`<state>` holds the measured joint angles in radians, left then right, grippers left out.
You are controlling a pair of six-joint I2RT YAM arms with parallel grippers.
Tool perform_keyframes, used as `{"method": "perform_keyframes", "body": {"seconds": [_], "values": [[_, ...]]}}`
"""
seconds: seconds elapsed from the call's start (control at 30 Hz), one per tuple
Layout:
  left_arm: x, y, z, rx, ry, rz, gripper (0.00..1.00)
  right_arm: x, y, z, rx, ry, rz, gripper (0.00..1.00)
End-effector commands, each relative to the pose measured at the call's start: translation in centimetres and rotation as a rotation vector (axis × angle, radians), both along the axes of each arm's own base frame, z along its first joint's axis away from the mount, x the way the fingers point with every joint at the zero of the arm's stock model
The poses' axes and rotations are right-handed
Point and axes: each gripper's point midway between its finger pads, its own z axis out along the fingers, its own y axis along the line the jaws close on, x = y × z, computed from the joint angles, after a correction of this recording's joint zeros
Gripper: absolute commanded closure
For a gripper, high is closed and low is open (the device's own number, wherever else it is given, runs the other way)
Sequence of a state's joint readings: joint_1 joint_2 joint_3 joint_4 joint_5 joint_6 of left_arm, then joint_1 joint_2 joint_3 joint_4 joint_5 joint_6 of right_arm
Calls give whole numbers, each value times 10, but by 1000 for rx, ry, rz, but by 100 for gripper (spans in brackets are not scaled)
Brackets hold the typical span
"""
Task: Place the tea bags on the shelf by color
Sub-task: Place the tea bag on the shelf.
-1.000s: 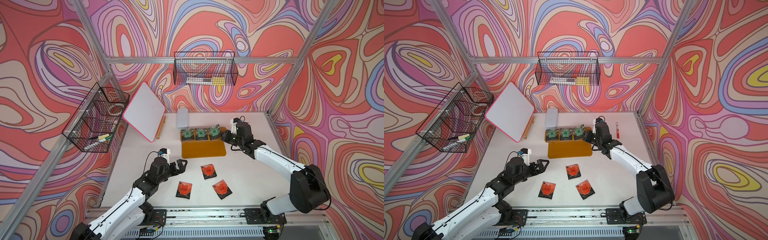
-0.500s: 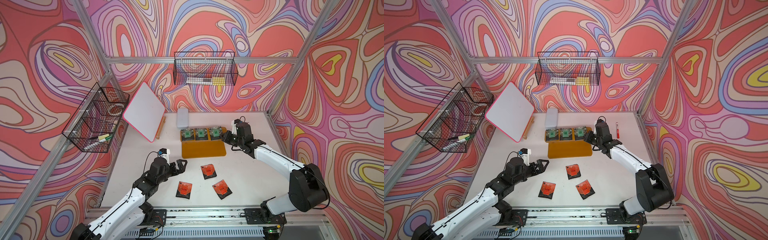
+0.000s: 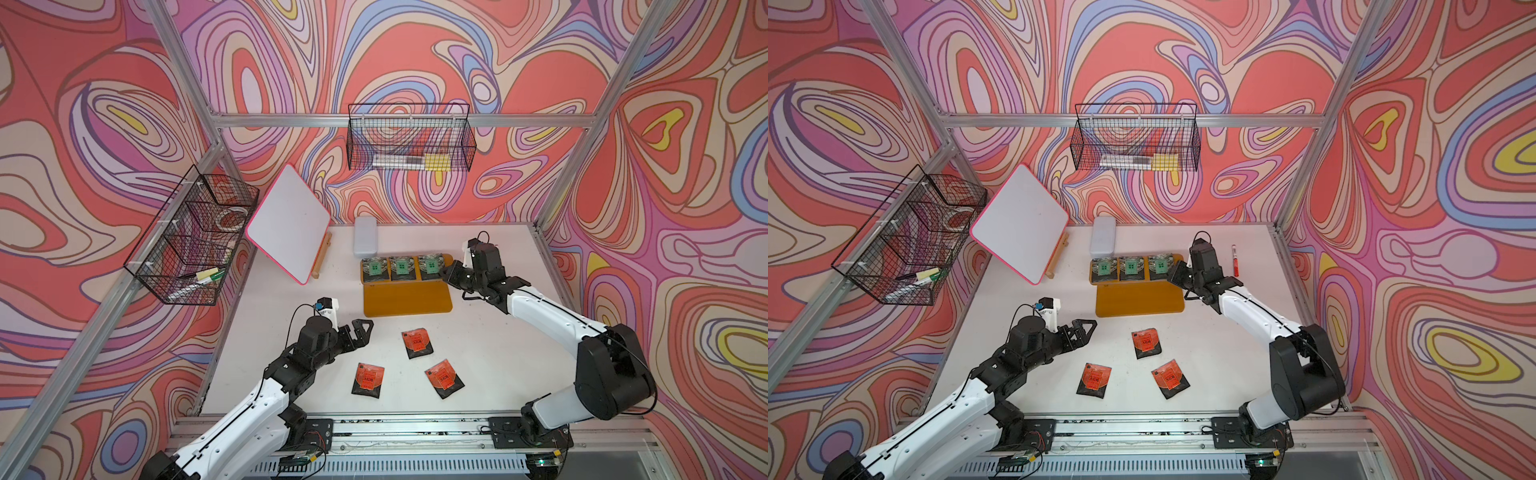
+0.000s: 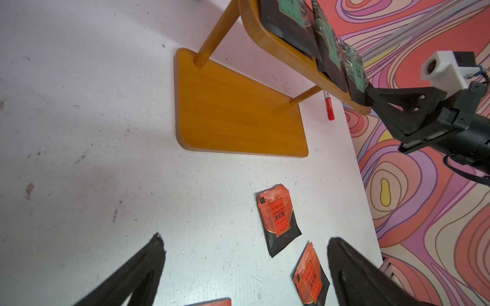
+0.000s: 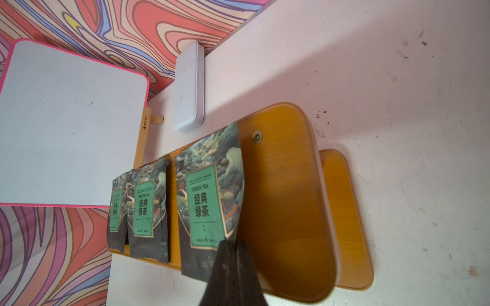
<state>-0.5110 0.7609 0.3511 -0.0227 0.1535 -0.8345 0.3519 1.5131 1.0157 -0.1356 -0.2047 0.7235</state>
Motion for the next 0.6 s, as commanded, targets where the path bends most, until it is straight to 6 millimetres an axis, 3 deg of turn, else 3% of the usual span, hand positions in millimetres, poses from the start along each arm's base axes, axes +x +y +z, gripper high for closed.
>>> {"method": "perform_keyframes", "body": {"seconds": [0.0, 0.13, 0.57], "values": [[-1, 1, -5, 14, 1, 0, 1, 6, -5, 3, -9, 1, -24, 96], [-1, 2, -5, 15, 0, 2, 1, 6, -5, 5, -10, -3, -27, 88], [-1, 2, -7, 14, 1, 4, 1, 5, -7, 11, -15, -6, -29, 83]]}}
